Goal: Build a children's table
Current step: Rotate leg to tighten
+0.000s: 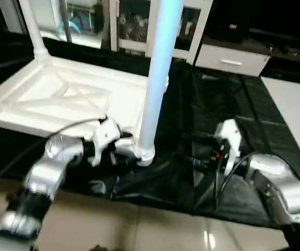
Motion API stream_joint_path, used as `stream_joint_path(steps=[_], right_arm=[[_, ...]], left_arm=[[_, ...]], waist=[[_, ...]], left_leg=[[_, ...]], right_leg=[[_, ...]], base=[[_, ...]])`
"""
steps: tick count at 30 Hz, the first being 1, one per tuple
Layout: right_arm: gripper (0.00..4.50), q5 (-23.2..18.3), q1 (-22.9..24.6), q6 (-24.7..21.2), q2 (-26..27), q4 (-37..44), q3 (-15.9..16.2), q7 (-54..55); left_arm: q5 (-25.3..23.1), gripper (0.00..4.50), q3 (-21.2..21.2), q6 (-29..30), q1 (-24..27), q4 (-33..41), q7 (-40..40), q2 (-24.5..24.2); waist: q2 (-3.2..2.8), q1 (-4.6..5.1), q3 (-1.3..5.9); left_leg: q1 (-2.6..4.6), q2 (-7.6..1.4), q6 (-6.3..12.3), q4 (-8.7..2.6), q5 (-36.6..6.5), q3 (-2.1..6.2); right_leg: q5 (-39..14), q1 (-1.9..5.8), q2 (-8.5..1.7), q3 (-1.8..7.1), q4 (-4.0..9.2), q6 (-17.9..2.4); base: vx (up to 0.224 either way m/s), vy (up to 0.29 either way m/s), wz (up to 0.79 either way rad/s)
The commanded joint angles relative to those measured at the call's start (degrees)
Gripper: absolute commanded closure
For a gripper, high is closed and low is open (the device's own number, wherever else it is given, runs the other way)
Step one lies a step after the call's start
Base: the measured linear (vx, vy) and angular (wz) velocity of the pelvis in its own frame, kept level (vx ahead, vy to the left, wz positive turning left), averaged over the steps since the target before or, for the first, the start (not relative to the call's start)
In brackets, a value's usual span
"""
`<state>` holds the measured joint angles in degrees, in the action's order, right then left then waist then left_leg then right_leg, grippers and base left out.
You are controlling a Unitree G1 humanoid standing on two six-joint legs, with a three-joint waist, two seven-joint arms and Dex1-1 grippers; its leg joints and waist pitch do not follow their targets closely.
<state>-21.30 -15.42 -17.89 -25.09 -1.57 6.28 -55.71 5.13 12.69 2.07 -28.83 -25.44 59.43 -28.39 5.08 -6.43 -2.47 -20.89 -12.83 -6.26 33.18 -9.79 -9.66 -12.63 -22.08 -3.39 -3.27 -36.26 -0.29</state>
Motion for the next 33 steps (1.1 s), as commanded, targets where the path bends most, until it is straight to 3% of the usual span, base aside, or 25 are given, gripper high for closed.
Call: stream_joint_path(steps=[1,2,4,9,10,11,12,13,15,18,21,23,24,26,27,28,29,30,31,32,33], right_arm=[[0.54,0.65,-1.58,0.66,-1.16,-0.67,-0.04,-1.09],[0.54,0.65,-1.71,0.61,-1.27,-0.64,0.04,-1.29],[0.54,0.62,-2.32,0.27,-2.13,-0.2,0.54,-2.7],[0.54,0.19,-2.62,-0.18,-2.99,-0.07,0.66,-4.21],[0.54,-0.06,-2.54,-0.34,-2.96,-0.11,0.6,-4.34],[0.54,-0.18,-2.48,-0.36,-2.88,-0.24,0.55,-4.36],[0.54,-0.26,-2.27,-0.34,-2.64,-0.52,0.48,-4.18],[0.54,-0.26,-2.27,-0.34,-2.64,-0.52,0.48,-4.18],[0.54,-0.55,-1.66,-0.54,-1.73,-0.58,0.5,-3.42],[0.54,-0.88,-1.24,-0.84,-0.39,-0.6,0.89,-2.75],[0.54,-0.79,-1.22,-0.55,0.63,-0.76,1.28,-2.27],[0.54,-0.9,-1.26,-0.56,0.78,-0.71,1.18,-2.2],[0.54,-0.8,-1.98,-0.44,1.72,-1.35,1.29,-1.67],[0.54,-0.55,-2.61,-0.57,2.4,-1.52,1.63,-1.25],[0.54,-0.73,-2.7,-0.6,2.48,-1.4,1.57,-1.47],[0.54,-0.69,-2.98,-0.25,2.71,-2.0,1.59,-1.67],[0.54,-0.22,-2.68,0.76,2.8,-2.93,1.69,-1.91],[0.54,0.24,-2.62,1.19,2.82,-3.24,1.97,-1.82],[0.54,-0.14,-2.44,1.4,2.44,-3.33,1.94,-2.77],[0.54,-0.16,-2.41,1.46,2.4,-3.36,1.92,-2.84],[0.54,0.07,-1.98,2.2,1.99,-3.64,1.69,-2.83]], left_arm=[[-2.88,0.11,1.16,-3.31,-2.14,-4.11,-0.08,-0.38],[-3.12,0.11,1.25,-3.54,-2.44,-4.67,-0.02,-0.5],[-3.66,0.11,1.42,-4.17,-3.62,-6.95,0.48,-0.89],[-4.05,0.11,0.67,-6.1,-4.26,-9.06,-1.57,-0.31],[-2.87,0.11,-1.21,-6.08,-4.28,-9.44,-4.37,1.29],[-2.45,0.11,-2.2,-6.24,-4.31,-9.75,-6.26,2.21],[-1.35,0.11,-3.45,-6.43,-4.0,-9.93,-7.72,3.47],[-1.35,0.11,-3.45,-6.43,-4.0,-9.93,-7.72,3.47],[-1.24,0.11,-4.92,-6.58,-3.2,-10.6,-11.98,5.31],[-2.18,0.11,-5.84,-9.65,-2.76,-12.9,-16.7,6.94],[-2.68,0.11,-8.39,-16.23,-3.92,-17.87,-24.36,9.52],[-2.72,0.11,-9.37,-17.8,-4.48,-19.11,-26.43,10.22],[-1.85,0.11,-11.34,-17.56,-6.55,-21.36,-29.09,10.78],[-1.33,0.11,-11.04,-16.36,-7.07,-21.61,-26.03,9.94],[-1.92,0.11,-9.67,-16.21,-6.49,-20.49,-22.68,8.71],[-2.25,0.11,-8.91,-16.52,-6.2,-20.12,-20.63,7.88],[-2.83,0.11,-7.98,-16.6,-5.54,-19.27,-18.01,5.93],[-2.97,0.11,-7.96,-17.09,-5.64,-19.73,-17.63,5.32],[-0.46,0.11,-8.23,-15.64,-5.84,-18.59,-12.41,4.67],[-0.23,0.11,-8.24,-15.48,-5.88,-18.51,-11.89,4.62],[1.12,0.11,-7.99,-13.82,-6.36,-17.98,-7.81,4.13]], waist=[[-0.28,-0.08,3.17],[-0.32,-0.13,3.21],[0.35,-0.08,3.28],[0.91,-0.35,3.29],[1.85,-0.24,2.81],[1.54,-0.5,2.78],[2.23,-0.36,2.21],[1.84,-0.62,2.32],[2.31,-0.57,1.49],[2.84,-0.33,1.29],[3.95,-0.45,1.3],[3.63,-0.51,1.26],[3.92,-0.42,1.61],[3.89,-0.34,1.75],[4.05,-0.23,1.57],[3.81,-0.17,1.14],[2.1,-0.43,1.45],[2.28,-0.29,1.59],[2.31,-0.33,1.38],[1.51,-0.5,1.04],[0.81,-0.63,1.44]], left_leg=[[0.89,-0.75,1.02,-3.71,-8.12,-0.21],[0.98,-0.75,0.97,-3.64,-8.19,-0.2],[1.0,-0.85,0.73,-3.54,-7.21,-0.26],[0.99,-0.86,1.6,-3.32,-5.66,-0.33],[0.83,-0.9,1.88,-3.4,-5.67,-0.47],[1.07,-0.99,1.9,-3.39,-6.5,-0.44],[0.92,-0.96,2.02,-3.58,-6.87,-0.47],[1.19,-1.12,1.37,-3.59,-8.13,-0.4],[1.02,-1.14,0.59,-3.95,-9.71,-0.27],[1.02,-1.12,0.06,-4.01,-11.28,-0.04],[1.02,-1.1,0.56,-3.86,-10.54,0.02],[1.03,-1.19,0.61,-3.9,-9.49,0.12],[1.13,-1.27,0.38,-3.78,-9.03,0.15],[1.29,-1.26,0.0,-3.77,-8.8,0.21],[1.11,-1.25,-0.29,-3.95,-8.42,0.31],[1.03,-1.21,-0.68,-4.16,-8.89,0.3],[1.37,-1.15,-1.36,-4.11,-9.4,0.39],[1.36,-1.2,-1.63,-4.08,-9.41,0.34],[1.27,-1.03,-2.0,-4.05,-9.23,0.2],[1.29,-0.99,-2.33,-4.21,-9.08,0.28],[1.42,-0.81,-2.36,-3.98,-9.31,0.16]], right_leg=[[-2.94,2.33,-4.09,2.47,3.91,-8.91],[-2.73,2.28,-4.13,2.48,3.88,-8.91],[-0.36,2.37,-4.2,2.49,3.54,-9.49],[2.68,2.4,-4.24,2.44,3.14,-10.5],[2.35,2.23,-4.2,2.44,3.25,-10.68],[1.24,2.12,-4.4,2.43,3.28,-10.93],[-0.12,1.93,-4.42,2.41,3.64,-10.71],[-1.75,1.86,-4.53,2.44,3.64,-10.75],[-3.58,1.58,-4.45,2.37,3.99,-10.23],[-5.25,1.62,-4.47,2.42,4.27,-9.05],[-5.8,1.81,-4.53,2.42,4.51,-7.97],[-5.3,1.77,-4.62,2.45,4.41,-7.63],[-4.85,1.9,-4.67,2.39,4.22,-7.68],[-4.36,1.81,-4.71,2.29,4.18,-7.93],[-4.48,1.85,-4.73,2.23,4.19,-7.88],[-4.69,1.71,-4.63,2.3,4.27,-7.8],[-2.72,1.71,-4.65,2.34,3.91,-8.3],[-1.26,1.78,-4.58,2.34,3.89,-8.56],[1.65,1.91,-4.39,2.32,3.72,-9.52],[2.63,1.75,-4.37,2.31,3.44,-10.05],[4.62,2.13,-4.28,2.35,3.12,-11.48]], base=[[0.0,0.0,0.0],[0.0,0.0,0.0],[0.0,0.0,0.0],[0.0,0.0,0.0],[0.0,0.0,0.0],[0.0,0.0,0.0],[0.0,0.0,0.0],[0.0,0.0,0.0],[0.0,0.0,0.0],[0.0,0.0,0.0],[0.0,0.0,0.0],[0.0,0.0,0.0],[0.0,0.0,0.0],[0.0,0.0,0.0],[0.0,0.0,0.0],[0.0,0.0,0.0],[0.0,0.0,0.0],[0.0,0.0,0.0],[0.0,0.0,0.0],[0.0,0.0,0.0],[0.0,0.0,0.0]])
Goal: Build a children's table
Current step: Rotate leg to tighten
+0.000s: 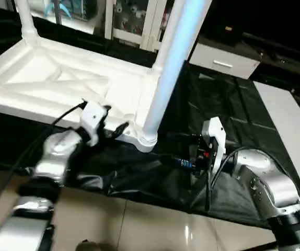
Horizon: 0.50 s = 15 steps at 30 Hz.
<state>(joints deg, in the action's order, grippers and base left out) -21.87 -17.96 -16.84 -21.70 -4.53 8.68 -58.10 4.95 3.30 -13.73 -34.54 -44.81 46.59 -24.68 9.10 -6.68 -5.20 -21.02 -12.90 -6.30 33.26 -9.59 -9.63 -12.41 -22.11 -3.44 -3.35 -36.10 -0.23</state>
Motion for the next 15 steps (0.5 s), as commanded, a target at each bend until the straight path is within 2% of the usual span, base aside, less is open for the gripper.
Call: stream_joint_path(steps=[1,2,3,4,5,6,7,8,10,11,12,15], right_arm=[[0.54,0.78,0.62,1.34,-1.46,-0.75,-0.84,-0.25],[0.54,0.98,0.75,1.62,-1.6,-0.78,-1.04,0.05],[0.54,1.02,1.15,1.89,-1.86,-0.38,-1.41,0.23],[0.54,1.0,1.28,1.97,-1.98,-0.07,-1.6,0.25],[0.54,0.45,1.69,1.77,-2.23,0.95,-2.36,0.23],[0.54,0.2,1.82,1.61,-2.27,1.41,-2.72,0.34],[0.54,-0.03,2.06,1.52,-2.47,2.14,-3.3,0.56],[0.54,-0.68,2.24,0.87,-2.52,3.26,-4.13,1.15],[0.54,-1.0,2.31,0.53,-2.53,3.67,-4.43,1.35],[0.54,-1.09,2.83,0.44,-2.96,4.12,-4.36,1.05],[0.54,-0.64,3.79,0.63,-4.48,5.31,-3.66,0.13],[0.54,-1.05,4.92,0.38,-5.39,6.55,-3.07,-1.12]], left_arm=[[1.31,0.11,1.68,2.34,-0.9,1.45,6.11,0.1],[1.34,0.11,2.14,2.9,-1.25,1.62,7.84,-0.43],[1.25,0.11,2.83,3.42,-1.39,2.23,9.7,-1.01],[1.41,0.11,3.18,3.8,-1.56,2.49,11.16,-1.27],[2.33,0.11,3.76,6.53,-1.71,3.85,13.72,-1.38],[2.61,0.11,4.04,7.68,-1.83,4.39,14.79,-1.44],[2.22,0.11,4.83,8.11,-2.17,4.81,15.91,-1.52],[0.69,0.11,5.94,5.32,-3.15,3.96,16.53,-1.64],[0.17,0.11,6.2,3.97,-3.6,3.49,16.65,-1.66],[1.19,0.11,5.99,5.17,-3.79,4.13,18.56,-1.45],[2.45,0.11,6.2,8.15,-4.3,6.12,21.4,-1.46],[2.89,0.11,7.26,10.13,-3.94,8.14,24.51,-2.11]], waist=[[-2.77,-0.36,4.09],[-4.05,-0.62,4.22],[-4.96,-0.92,4.67],[-4.57,-0.99,4.55],[-4.46,-1.17,4.53],[-5.38,-1.49,4.85],[-5.34,-1.78,4.86],[-5.44,-1.82,4.98],[-5.74,-1.83,5.01],[-6.73,-1.86,4.97],[-6.37,-1.62,5.01],[-6.53,-1.54,5.01]], left_leg=[[1.59,-0.73,-2.06,-3.96,-9.1,-0.07],[1.63,-0.69,-2.05,-3.89,-8.63,0.02],[1.65,-0.69,-1.68,-3.68,-8.09,-0.09],[1.38,-0.64,-1.45,-3.67,-7.65,-0.11],[1.25,-0.57,-1.11,-3.65,-7.5,-0.15],[1.42,-0.67,-0.8,-3.58,-7.33,-0.2],[1.27,-0.61,-0.11,-3.5,-7.26,-0.26],[1.13,-0.65,0.29,-3.51,-7.37,-0.24],[1.02,-0.75,0.36,-3.61,-7.99,-0.1],[1.15,-0.78,0.02,-3.61,-8.55,-0.01],[1.19,-0.86,-0.75,-3.72,-10.1,-0.03],[1.17,-0.83,-0.77,-3.68,-10.46,-0.1]], right_leg=[[5.09,2.13,-4.23,2.47,3.11,-11.97],[6.01,2.17,-4.29,2.53,2.81,-12.51],[9.1,2.53,-4.22,2.49,2.82,-13.73],[9.74,2.78,-4.21,2.53,2.69,-14.05],[9.76,2.92,-4.16,2.54,2.65,-14.24],[9.88,2.93,-4.45,2.64,2.6,-14.8],[9.34,3.01,-4.45,2.66,2.63,-15.27],[8.02,3.16,-4.51,2.64,2.67,-15.25],[5.35,3.21,-4.62,2.65,2.82,-14.34],[4.59,2.97,-4.68,2.68,2.82,-14.18],[2.82,3.07,-4.6,2.69,2.98,-14.03],[2.04,2.93,-4.55,2.77,3.05,-14.19]], base=[[0.0,0.0,0.0],[0.0,0.0,0.0],[0.0,0.0,0.0],[0.0,0.0,0.0],[0.0,0.0,0.0],[0.0,0.0,0.0],[0.0,0.0,0.0],[0.0,0.0,0.0],[0.0,0.0,0.0],[0.0,0.0,0.0],[0.0,0.0,0.0],[0.0,0.0,0.0]])
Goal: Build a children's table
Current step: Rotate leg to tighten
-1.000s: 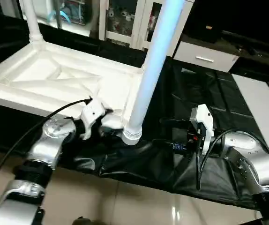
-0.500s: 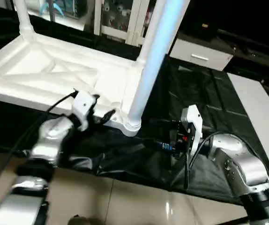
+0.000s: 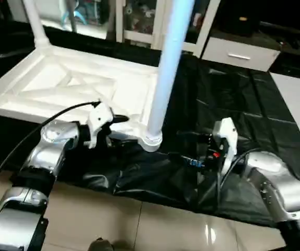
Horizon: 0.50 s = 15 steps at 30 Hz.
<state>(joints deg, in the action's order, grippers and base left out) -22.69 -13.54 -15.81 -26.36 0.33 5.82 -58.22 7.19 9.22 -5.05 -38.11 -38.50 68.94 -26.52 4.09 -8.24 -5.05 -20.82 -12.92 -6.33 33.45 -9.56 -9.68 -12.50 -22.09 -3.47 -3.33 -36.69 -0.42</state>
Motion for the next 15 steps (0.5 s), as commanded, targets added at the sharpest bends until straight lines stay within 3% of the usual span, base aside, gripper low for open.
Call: stream_joint_path(steps=[1,2,3,8,9,10,14,15], right_arm=[[0.54,0.22,0.5,-0.7,-1.3,1.96,0.25,-1.44],[0.54,0.22,0.5,-0.7,-1.3,1.96,0.25,-1.44],[0.54,0.84,-0.22,-1.18,-1.22,2.03,1.05,-1.62],[0.54,0.19,-0.85,-2.27,-0.93,3.64,1.63,-0.98],[0.54,0.22,-0.93,-2.38,-0.97,3.68,1.79,-0.81],[0.54,0.34,-1.07,-2.5,-1.11,3.84,2.09,-0.87],[0.54,0.73,-1.26,-2.38,-1.4,3.69,2.76,-1.58],[0.54,0.75,-1.29,-2.54,-1.51,3.79,2.75,-1.68]], left_arm=[[0.13,0.11,2.14,2.8,-0.72,1.87,3.58,-0.8],[0.13,0.11,2.14,2.8,-0.72,1.87,3.58,-0.8],[-3.18,0.11,3.61,3.27,-1.83,-1.09,2.69,-1.7],[-8.89,0.11,5.52,1.84,-1.78,-3.23,-3.57,-1.55],[-9.74,0.11,5.67,1.66,-1.86,-3.4,-5.0,-1.42],[-10.73,0.11,6.02,1.53,-2.02,-3.66,-6.09,-1.53],[-12.63,0.11,6.95,-0.35,-2.49,-5.24,-8.64,-1.67],[-12.91,0.11,6.86,-1.0,-2.93,-5.95,-9.49,-1.41]], waist=[[-0.84,0.14,4.94],[-1.05,0.08,4.96],[-2.18,0.11,4.77],[-0.9,0.4,4.69],[-1.17,0.3,4.78],[-0.6,0.46,4.75],[-1.15,0.38,4.74],[-0.8,0.43,4.74]], left_leg=[[0.97,-0.79,-0.42,-3.8,-10.87,-0.16],[1.03,-0.77,-0.39,-3.78,-10.82,-0.12],[1.04,-0.71,-0.45,-3.81,-11.69,0.01],[1.03,-0.74,-0.25,-3.78,-11.83,-0.03],[1.14,-0.86,-0.25,-3.79,-11.56,-0.01],[1.0,-0.85,-0.16,-3.74,-11.23,-0.1],[0.99,-0.75,0.04,-3.76,-10.7,-0.05],[0.92,-0.72,0.05,-3.74,-10.71,-0.07]], right_leg=[[1.35,2.93,-4.44,2.73,3.75,-13.97],[0.94,2.9,-4.48,2.7,3.58,-14.02],[-1.92,2.61,-4.51,2.79,3.79,-13.4],[-5.64,2.64,-4.5,3.06,4.26,-11.37],[-5.46,2.56,-4.6,3.04,4.19,-11.62],[-5.27,2.52,-4.47,2.99,4.16,-11.72],[-4.61,2.37,-4.41,3.03,4.15,-11.17],[-4.45,2.43,-4.36,3.01,4.18,-11.08]], base=[[0.0,0.0,0.0],[0.0,0.0,0.0],[0.0,0.0,0.0],[0.0,0.0,0.0],[0.0,0.0,0.0],[0.0,0.0,0.0],[0.0,0.0,0.0],[0.0,0.0,0.0]])
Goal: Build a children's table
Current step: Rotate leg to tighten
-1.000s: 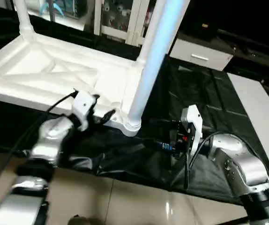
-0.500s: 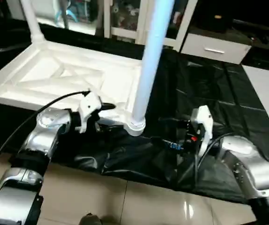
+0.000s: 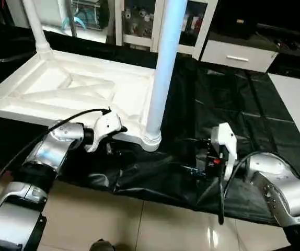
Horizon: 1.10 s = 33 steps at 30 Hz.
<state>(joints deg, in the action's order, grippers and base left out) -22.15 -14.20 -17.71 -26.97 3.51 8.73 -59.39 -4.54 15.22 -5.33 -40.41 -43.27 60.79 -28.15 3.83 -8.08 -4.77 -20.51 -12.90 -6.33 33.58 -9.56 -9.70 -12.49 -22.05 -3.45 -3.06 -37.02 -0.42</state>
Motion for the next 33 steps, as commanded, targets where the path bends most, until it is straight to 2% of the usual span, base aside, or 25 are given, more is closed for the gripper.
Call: stream_joint_path(steps=[1,5,9,11,12,16,19,21,22,23,25,29,33], right_arm=[[0.54,0.15,-0.59,-0.8,-1.02,0.76,-0.28,-0.58],[0.54,0.48,-0.44,-0.72,-1.33,0.5,-0.43,-0.77],[0.54,0.61,-0.6,-0.85,-2.02,0.39,0.34,-1.64],[0.54,0.84,-0.77,-0.73,-2.38,0.33,0.73,-1.89],[0.54,0.85,-0.84,-0.72,-2.44,0.27,0.78,-1.96],[0.54,1.03,-0.77,-0.51,-3.05,0.36,0.84,-2.69],[0.54,1.19,-0.68,-0.21,-3.71,0.25,0.64,-3.05],[0.54,1.16,-0.72,-0.09,-4.05,0.09,0.5,-3.18],[0.54,1.18,-0.75,-0.01,-4.17,-0.02,0.47,-3.2],[0.54,1.21,-0.73,0.11,-4.38,-0.12,0.36,-3.33],[0.54,1.31,-0.79,0.35,-4.68,-0.5,0.15,-3.64],[0.54,1.48,-0.92,0.67,-4.94,-1.0,0.28,-3.97],[0.54,1.71,-1.12,1.0,-4.87,-1.35,0.69,-4.13]], left_arm=[[-1.62,0.11,0.8,-1.86,-1.06,-1.74,-2.39,0.45],[-2.63,0.11,0.84,-4.23,-2.49,-4.06,-3.72,1.19],[-5.74,0.11,3.41,-4.53,-3.86,-7.56,-4.41,1.87],[-6.89,0.11,4.9,-5.13,-4.49,-9.35,-2.54,2.33],[-7.05,0.11,5.38,-5.64,-4.65,-9.89,-0.94,2.38],[-7.85,0.45,7.83,-5.89,-4.69,-9.37,7.1,1.12],[-7.99,0.61,8.77,-5.82,-5.3,-8.65,10.84,0.21],[-7.75,0.87,9.02,-5.6,-5.61,-8.14,12.78,-0.22],[-7.64,0.94,9.1,-5.64,-5.72,-7.98,13.48,-0.36],[-7.41,0.94,8.96,-5.36,-5.78,-7.44,14.28,-0.49],[-7.3,1.28,8.91,-5.34,-5.86,-6.57,15.55,-0.81],[-6.71,1.55,8.53,-4.53,-5.9,-5.67,16.8,-0.91],[-6.64,2.0,7.82,-5.18,-6.69,-5.47,16.12,-1.01]], waist=[[-0.53,0.18,4.59],[-0.59,0.09,4.73],[-0.61,0.09,4.61],[-0.45,0.06,4.5],[-0.56,0.01,4.55],[-0.68,0.07,4.59],[-0.73,0.11,4.65],[-0.76,0.09,4.63],[-0.78,0.05,4.65],[-0.47,0.11,4.69],[-0.61,0.07,4.64],[-0.53,0.08,4.64],[-0.26,0.05,4.74]], left_leg=[[0.6,-0.63,0.16,-3.76,-10.28,-0.06],[0.56,-0.67,0.45,-3.66,-9.06,-0.03],[0.58,-0.6,0.62,-3.67,-9.51,-0.05],[0.5,-0.61,0.57,-3.73,-9.7,0.01],[0.61,-0.61,0.51,-3.72,-9.6,0.0],[0.59,-0.68,0.31,-3.78,-9.61,0.07],[0.6,-0.61,0.4,-3.74,-9.31,-0.03],[0.7,-0.62,0.45,-3.73,-9.6,-0.09],[0.72,-0.66,0.42,-3.73,-9.86,-0.1],[0.69,-0.67,0.46,-3.72,-9.93,-0.15],[0.73,-0.72,0.43,-3.74,-10.3,-0.14],[0.71,-0.7,0.66,-3.7,-9.91,-0.19],[0.63,-0.67,1.09,-3.62,-9.09,-0.22]], right_leg=[[-3.73,2.5,-4.36,2.76,4.43,-10.99],[-0.96,2.54,-4.37,2.7,4.12,-11.54],[-1.4,2.5,-4.35,2.7,4.24,-11.46],[-2.35,2.58,-4.43,2.73,4.38,-11.26],[-2.65,2.51,-4.49,2.78,4.42,-11.25],[-1.78,2.57,-4.48,2.78,4.22,-11.73],[-0.12,2.63,-4.41,2.85,4.05,-12.45],[-0.29,2.56,-4.43,2.88,4.07,-12.76],[-0.48,2.56,-4.49,2.89,4.07,-12.92],[-0.68,2.65,-4.5,2.9,4.11,-12.96],[-1.97,2.59,-4.56,2.92,4.19,-12.89],[-2.07,2.52,-4.5,2.93,4.17,-12.86],[-1.37,2.6,-4.49,2.88,4.05,-12.89]], base=[[0.0,0.0,0.0],[0.0,0.0,0.0],[0.0,0.0,0.0],[0.0,0.0,0.0],[0.0,0.0,0.0],[0.0,0.0,0.0],[0.0,0.0,0.0],[0.0,0.0,0.0],[0.0,0.0,0.0],[0.0,0.0,0.0],[0.0,0.0,0.0],[0.0,0.0,0.0],[0.0,0.0,0.0]])
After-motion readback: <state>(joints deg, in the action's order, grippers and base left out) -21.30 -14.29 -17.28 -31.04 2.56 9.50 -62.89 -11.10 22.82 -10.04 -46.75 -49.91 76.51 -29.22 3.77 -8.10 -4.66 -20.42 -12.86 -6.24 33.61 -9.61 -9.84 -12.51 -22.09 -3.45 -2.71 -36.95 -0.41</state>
